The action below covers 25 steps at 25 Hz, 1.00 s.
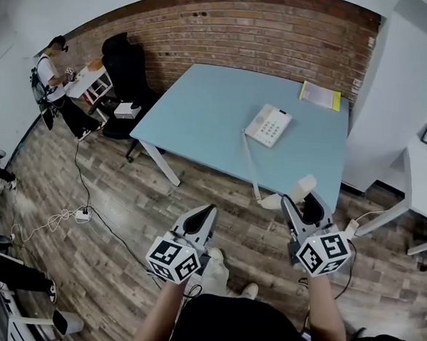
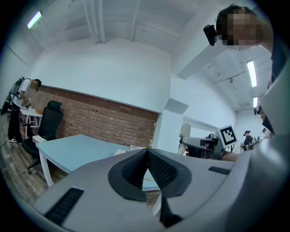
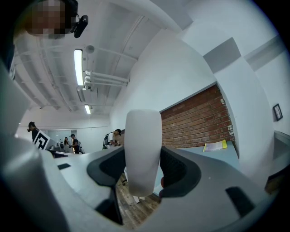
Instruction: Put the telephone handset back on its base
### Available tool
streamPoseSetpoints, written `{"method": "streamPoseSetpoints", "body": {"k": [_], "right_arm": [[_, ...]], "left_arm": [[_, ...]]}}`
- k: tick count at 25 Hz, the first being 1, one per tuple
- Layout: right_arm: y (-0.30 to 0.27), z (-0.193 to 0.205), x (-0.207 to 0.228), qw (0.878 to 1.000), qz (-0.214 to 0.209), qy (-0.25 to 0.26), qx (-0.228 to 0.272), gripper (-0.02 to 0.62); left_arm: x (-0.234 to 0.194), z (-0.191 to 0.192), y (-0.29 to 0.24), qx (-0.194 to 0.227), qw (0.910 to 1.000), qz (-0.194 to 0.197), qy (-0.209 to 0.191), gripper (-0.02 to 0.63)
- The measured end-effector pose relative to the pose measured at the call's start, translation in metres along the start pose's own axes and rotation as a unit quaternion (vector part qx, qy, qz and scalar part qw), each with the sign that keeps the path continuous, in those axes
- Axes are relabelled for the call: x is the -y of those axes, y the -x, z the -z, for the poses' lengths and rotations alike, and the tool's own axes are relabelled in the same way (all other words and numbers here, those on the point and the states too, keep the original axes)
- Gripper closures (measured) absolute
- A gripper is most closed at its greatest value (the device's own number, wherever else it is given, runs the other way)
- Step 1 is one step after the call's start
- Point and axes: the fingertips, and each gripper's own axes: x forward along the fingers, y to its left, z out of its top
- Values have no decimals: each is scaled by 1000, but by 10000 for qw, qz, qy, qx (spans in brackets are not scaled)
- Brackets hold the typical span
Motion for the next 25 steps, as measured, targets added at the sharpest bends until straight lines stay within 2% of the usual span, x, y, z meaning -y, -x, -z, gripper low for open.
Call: {"method": "streamPoseSetpoints", "body": {"k": [11, 25], "right_arm": [[-29, -3, -2, 9999, 119, 72, -5, 356], [-97, -3, 6, 9998, 146, 102, -45, 356]], "left_arm": [[-22, -9, -23, 8, 9996, 259, -85, 597], [-82, -26, -60, 1, 9994, 350, -55, 597]]}}
